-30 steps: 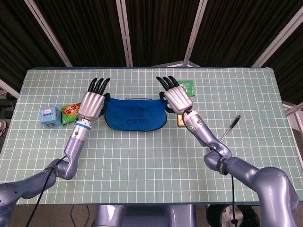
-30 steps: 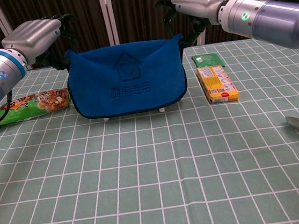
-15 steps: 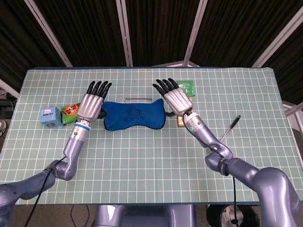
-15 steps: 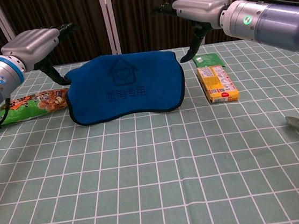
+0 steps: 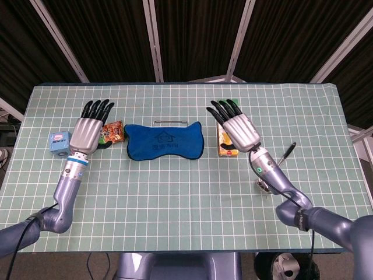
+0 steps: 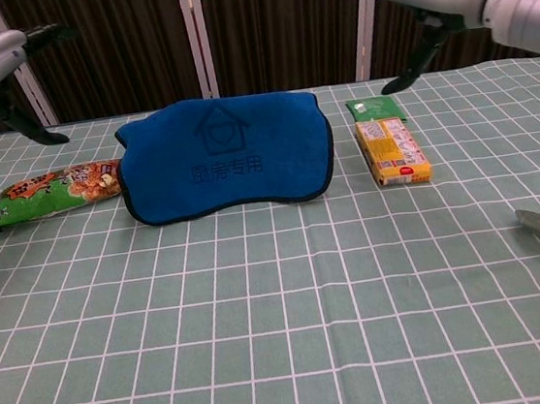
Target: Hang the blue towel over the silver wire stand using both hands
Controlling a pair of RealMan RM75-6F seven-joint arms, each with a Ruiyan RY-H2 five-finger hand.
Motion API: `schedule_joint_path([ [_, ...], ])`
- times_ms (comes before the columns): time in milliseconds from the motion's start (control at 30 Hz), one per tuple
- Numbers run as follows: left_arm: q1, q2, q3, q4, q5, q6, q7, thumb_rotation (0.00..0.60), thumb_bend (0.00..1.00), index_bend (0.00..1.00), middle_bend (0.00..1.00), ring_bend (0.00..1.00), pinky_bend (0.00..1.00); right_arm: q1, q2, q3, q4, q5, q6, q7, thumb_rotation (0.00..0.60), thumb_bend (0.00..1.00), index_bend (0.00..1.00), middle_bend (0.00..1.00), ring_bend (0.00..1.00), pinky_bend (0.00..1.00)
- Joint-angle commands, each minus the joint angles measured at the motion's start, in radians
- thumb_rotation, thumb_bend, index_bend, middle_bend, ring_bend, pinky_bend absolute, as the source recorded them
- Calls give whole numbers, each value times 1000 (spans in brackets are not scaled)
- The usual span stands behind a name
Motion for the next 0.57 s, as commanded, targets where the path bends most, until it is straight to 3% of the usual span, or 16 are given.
schedule_joint_path([
  [33,123,159,51,-191,10,93,11,600,0,0,0,0,0,-109,100,-50,-119,-29,110,-36,600,0,0,0,0,0],
  [300,327,305,181,-372,137,301,-40,600,0,0,0,0,0,-330,254,-130,-384,8,284,-158,600,0,0,0,0,0],
  [567,436,326,259,-413,218,392,-70,600,0,0,0,0,0,-486,278,-180,-426,-14,419,-123,600,0,0,0,0,0],
])
